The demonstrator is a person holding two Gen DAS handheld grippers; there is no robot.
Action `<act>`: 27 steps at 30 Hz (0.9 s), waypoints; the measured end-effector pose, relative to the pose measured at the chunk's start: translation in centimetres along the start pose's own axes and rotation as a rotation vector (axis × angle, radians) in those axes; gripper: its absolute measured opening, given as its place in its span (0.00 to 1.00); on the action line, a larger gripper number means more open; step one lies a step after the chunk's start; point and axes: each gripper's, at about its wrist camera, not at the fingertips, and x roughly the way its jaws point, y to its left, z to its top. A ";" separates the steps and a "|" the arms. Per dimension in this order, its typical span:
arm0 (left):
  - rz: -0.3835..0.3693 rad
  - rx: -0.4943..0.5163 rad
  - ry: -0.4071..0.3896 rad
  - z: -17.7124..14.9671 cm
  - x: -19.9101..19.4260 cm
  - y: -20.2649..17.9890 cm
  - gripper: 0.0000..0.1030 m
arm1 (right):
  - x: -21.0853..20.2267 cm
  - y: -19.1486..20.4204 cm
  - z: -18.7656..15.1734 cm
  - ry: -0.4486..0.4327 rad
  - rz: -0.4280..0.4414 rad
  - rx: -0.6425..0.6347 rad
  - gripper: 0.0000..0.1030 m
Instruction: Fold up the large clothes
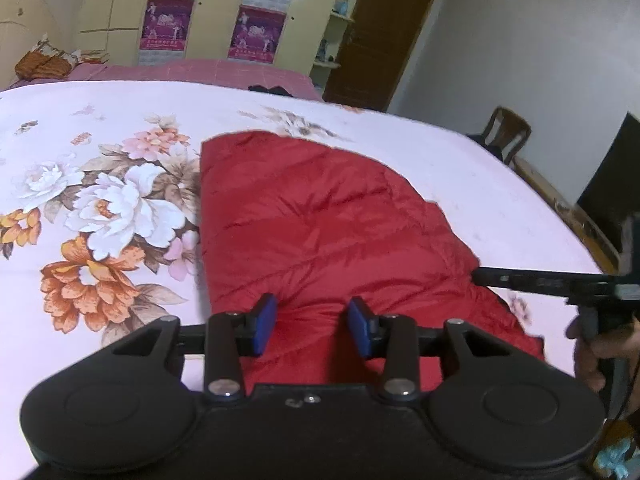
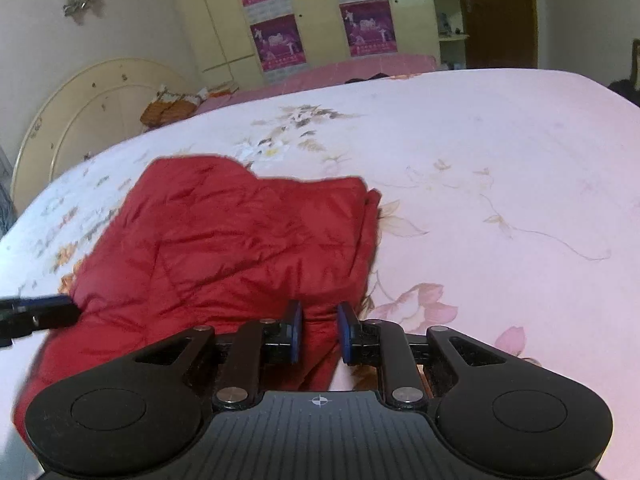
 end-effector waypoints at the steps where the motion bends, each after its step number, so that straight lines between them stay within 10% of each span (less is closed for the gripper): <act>1: 0.010 -0.013 -0.015 0.0 -0.4 0.4 0.58 | -0.8 -0.6 0.0 -0.011 0.010 0.036 0.18; 4: 0.014 -0.081 -0.038 0.1 -0.7 2.1 0.69 | -1.7 -2.2 -0.4 0.015 0.069 0.162 0.24; 7: -0.060 -0.175 -0.004 0.2 0.2 3.8 0.67 | -0.5 -3.7 -0.9 0.033 0.103 0.249 0.55; 27: -0.156 -0.364 0.052 -0.9 3.4 5.8 0.69 | 3.6 -5.1 -0.6 0.125 0.267 0.361 0.46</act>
